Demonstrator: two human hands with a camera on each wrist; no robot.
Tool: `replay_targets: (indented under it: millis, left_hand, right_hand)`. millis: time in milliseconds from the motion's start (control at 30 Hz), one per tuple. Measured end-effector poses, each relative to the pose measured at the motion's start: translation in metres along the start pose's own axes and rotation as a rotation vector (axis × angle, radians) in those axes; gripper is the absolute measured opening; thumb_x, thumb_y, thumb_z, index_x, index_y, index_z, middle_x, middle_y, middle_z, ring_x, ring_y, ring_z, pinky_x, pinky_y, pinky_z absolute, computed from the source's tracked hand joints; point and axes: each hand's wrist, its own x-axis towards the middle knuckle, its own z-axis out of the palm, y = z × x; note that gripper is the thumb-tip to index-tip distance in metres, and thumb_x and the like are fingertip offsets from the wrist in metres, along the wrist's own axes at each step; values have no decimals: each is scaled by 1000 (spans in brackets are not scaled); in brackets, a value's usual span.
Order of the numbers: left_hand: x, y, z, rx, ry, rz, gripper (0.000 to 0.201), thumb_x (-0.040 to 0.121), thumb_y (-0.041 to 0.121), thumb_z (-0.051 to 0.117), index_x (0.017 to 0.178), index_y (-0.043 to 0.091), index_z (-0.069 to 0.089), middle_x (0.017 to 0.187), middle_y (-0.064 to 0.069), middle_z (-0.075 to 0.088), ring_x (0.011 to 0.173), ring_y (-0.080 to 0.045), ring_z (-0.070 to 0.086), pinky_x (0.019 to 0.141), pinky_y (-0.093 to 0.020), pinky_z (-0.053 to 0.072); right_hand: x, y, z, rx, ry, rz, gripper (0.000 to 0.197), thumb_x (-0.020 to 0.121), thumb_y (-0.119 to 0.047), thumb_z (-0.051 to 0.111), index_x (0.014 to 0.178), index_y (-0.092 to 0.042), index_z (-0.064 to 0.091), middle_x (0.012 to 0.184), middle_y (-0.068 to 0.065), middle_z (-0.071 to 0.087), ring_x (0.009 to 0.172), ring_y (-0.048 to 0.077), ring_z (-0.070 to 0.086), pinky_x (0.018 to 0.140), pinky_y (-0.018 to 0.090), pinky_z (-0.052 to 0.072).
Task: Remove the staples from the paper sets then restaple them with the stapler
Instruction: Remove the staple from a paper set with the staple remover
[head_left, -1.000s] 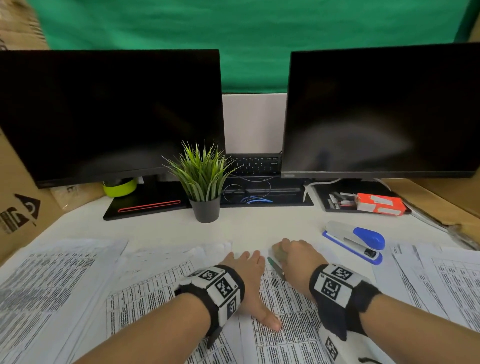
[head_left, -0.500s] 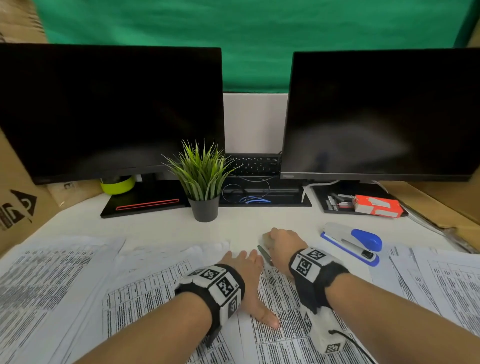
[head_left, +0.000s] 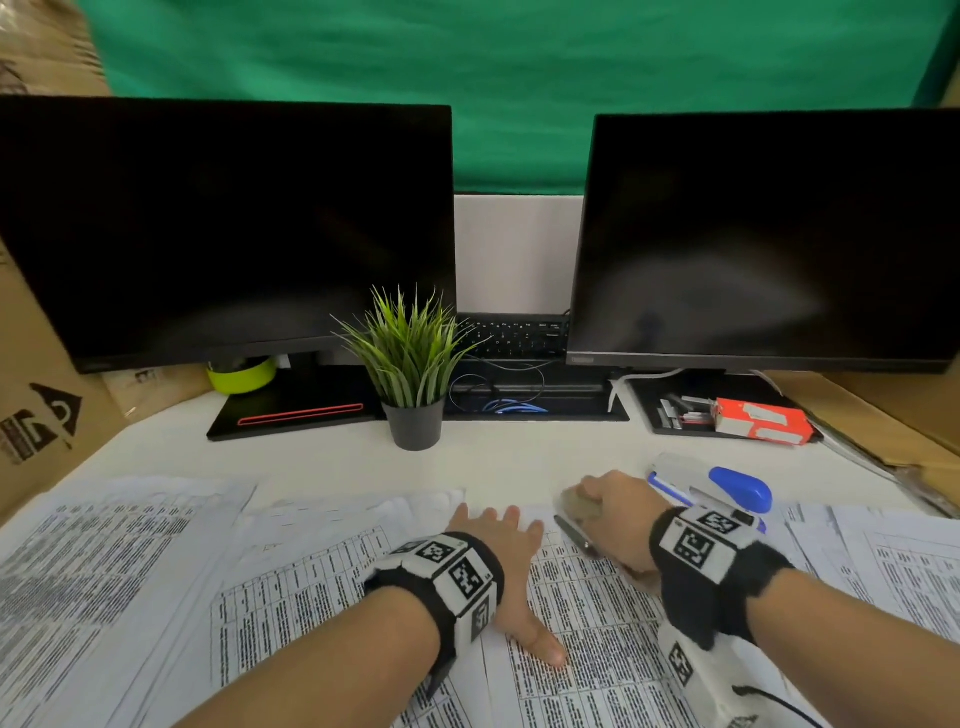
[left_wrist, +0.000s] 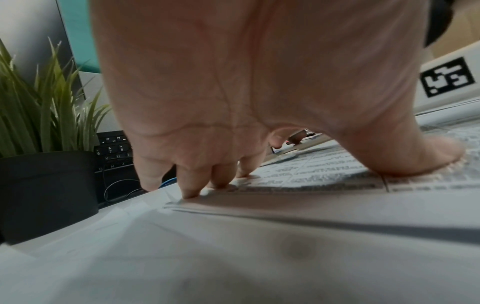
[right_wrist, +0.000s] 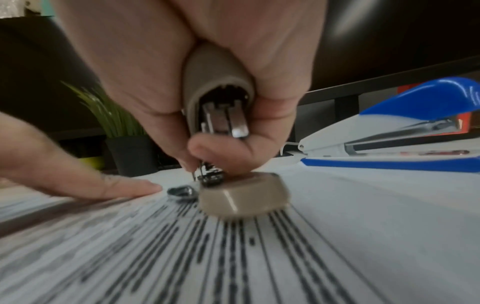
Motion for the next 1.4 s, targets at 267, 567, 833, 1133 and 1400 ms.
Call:
replay_targets:
  millis: [267,567,833,1133,1400]
  left_hand:
    - [4,0,2,12,11,14,127,68,76,65,154,23,-13,162,-7,-14,149,-30,-7,118,-48,-7]
    - [5,1,3,29,28,1,128,66,77,66,154,21,-8,162,-10,-8,149,-30,-1,119,-52,-5]
    - [4,2,-1,39,8,1,126,67,77,65,155,20,-5,163,-11,-4,149,-33,2,119,-55,-3]
    - [7,3,3,37,14,22,128,66,75,68,155,21,-6,163,-11,-5,149,-32,1,118,-53,-5]
    - [8,1,0,32,-18,16,128,65,74,70,154,20,-5,162,-13,-4,148,-35,3,117,-60,-1]
  right_hand:
    - [28,-20,12,-52,11,33,28,93,-25,51,118,-12,53,119,7,58,108,23,57,89,28,45]
    - [40,-20,5,104,89,97,27,94,-14,47,120,-8,53,120,12,59,109,28,57,88,30,46]
    - [12,9,-10,-25,-6,-40,31,96,-18,45,126,-16,53,122,5,59,109,21,58,93,27,46]
    - [40,-12,17,-53,40,28,27,93,-24,48,117,-12,50,119,9,57,105,25,57,86,29,46]
    - [30,-1,1,103,31,-30,20,98,-22,45,115,-16,53,112,7,60,98,22,60,86,26,47]
